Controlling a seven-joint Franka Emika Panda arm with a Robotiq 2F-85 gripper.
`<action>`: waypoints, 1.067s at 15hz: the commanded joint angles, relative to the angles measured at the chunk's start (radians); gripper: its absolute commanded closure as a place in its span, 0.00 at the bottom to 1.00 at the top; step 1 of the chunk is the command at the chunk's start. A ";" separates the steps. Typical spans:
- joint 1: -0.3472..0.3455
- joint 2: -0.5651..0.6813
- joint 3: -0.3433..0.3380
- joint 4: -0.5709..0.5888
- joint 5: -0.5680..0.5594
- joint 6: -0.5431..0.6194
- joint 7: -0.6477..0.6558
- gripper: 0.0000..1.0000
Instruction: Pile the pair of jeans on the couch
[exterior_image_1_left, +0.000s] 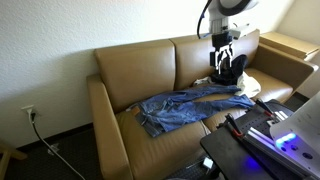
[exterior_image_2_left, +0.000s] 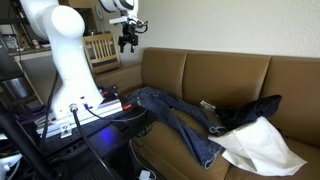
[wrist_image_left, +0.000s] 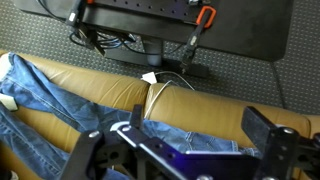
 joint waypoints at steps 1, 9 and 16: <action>0.086 0.165 0.102 0.071 -0.022 0.111 0.181 0.00; 0.135 0.191 0.119 0.082 -0.053 0.077 0.241 0.00; 0.145 0.486 0.035 0.084 -0.078 0.490 0.594 0.00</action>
